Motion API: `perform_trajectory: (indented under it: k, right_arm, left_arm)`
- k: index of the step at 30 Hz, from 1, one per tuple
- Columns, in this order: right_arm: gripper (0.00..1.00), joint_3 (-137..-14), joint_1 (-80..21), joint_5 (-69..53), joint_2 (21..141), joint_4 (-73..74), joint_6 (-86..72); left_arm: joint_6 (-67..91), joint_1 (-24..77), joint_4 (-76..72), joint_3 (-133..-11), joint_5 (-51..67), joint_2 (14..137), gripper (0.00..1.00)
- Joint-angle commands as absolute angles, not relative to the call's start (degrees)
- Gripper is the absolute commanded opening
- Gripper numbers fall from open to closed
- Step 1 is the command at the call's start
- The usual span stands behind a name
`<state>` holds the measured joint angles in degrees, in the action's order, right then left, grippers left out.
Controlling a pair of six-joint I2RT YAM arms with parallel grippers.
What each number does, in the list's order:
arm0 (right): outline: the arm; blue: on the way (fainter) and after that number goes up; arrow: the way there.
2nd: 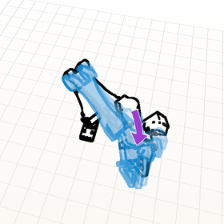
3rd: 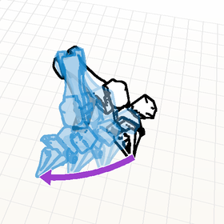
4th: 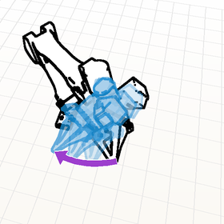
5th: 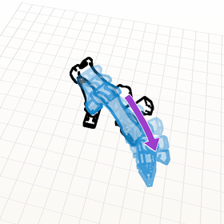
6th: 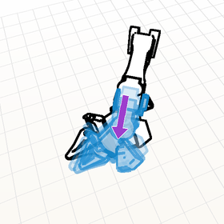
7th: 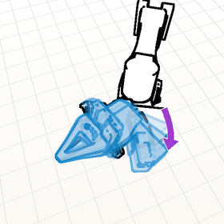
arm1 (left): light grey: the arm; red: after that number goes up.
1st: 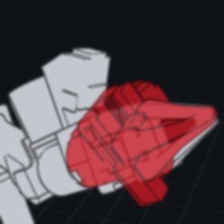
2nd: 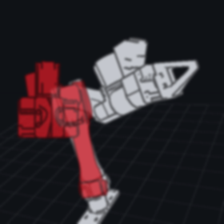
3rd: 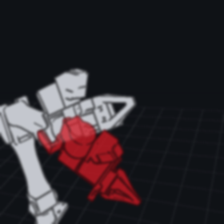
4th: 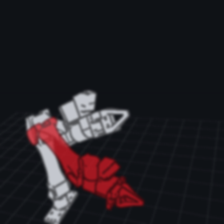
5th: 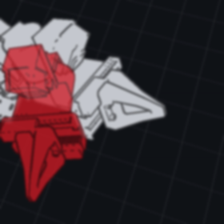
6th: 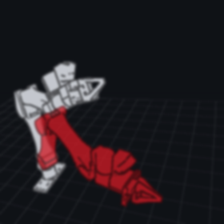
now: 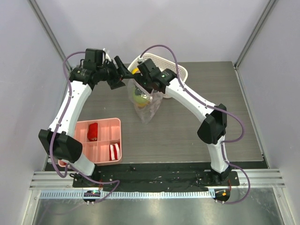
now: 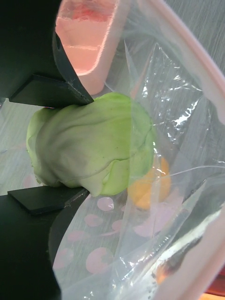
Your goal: Open the zip-top bag and remove the fake food
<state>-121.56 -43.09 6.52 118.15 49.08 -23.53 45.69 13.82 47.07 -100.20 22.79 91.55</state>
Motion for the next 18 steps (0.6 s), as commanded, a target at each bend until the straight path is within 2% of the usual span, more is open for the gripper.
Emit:
perform_trajectory:
  k: [1, 3, 5, 6, 7, 11, 15, 17, 18]
  right_arm:
    - [0.04, -123.31, -43.07, 6.42, 115.75, 46.94, -22.23]
    - [0.02, -119.56, -42.89, 1.45, 113.48, 41.88, -24.25]
    - [0.02, -112.89, -42.01, -2.44, 109.62, 33.71, -27.23]
    - [0.02, -104.15, -41.84, -3.07, 107.60, 23.05, -28.99]
    - [0.02, -101.89, -41.92, -2.29, 105.14, 20.33, -29.70]
    - [0.01, -102.22, -42.10, -1.93, 103.63, 16.89, -29.88]
    - [0.01, -90.30, -42.45, -1.14, 99.23, 0.31, -29.01]
    - [0.01, -90.61, -42.54, -0.62, 99.84, -0.36, -27.96]
    - [0.01, -93.66, -43.58, -0.27, 100.10, 4.70, -26.30]
  left_arm:
    - [48.34, 14.41, 44.56, -100.64, 26.37, 92.11, 0.68]
    - [48.69, 14.68, 44.56, -100.63, 25.32, 91.76, 0.60]
    - [49.39, 14.68, 44.13, -99.94, 23.83, 90.36, 0.57]
    - [49.48, 14.68, 42.99, -99.32, 23.21, 88.18, 0.57]
    - [49.57, 14.68, 42.20, -98.62, 21.90, 87.55, 0.58]
    - [48.52, 14.68, 44.21, -99.32, 21.62, 86.93, 0.62]
    - [49.57, 14.76, 42.54, -97.65, 22.50, 86.22, 0.64]
    - [50.09, 14.68, 42.19, -97.91, 24.42, 86.74, 0.66]
    - [50.01, 14.68, 42.88, -98.95, 24.78, 86.92, 0.66]
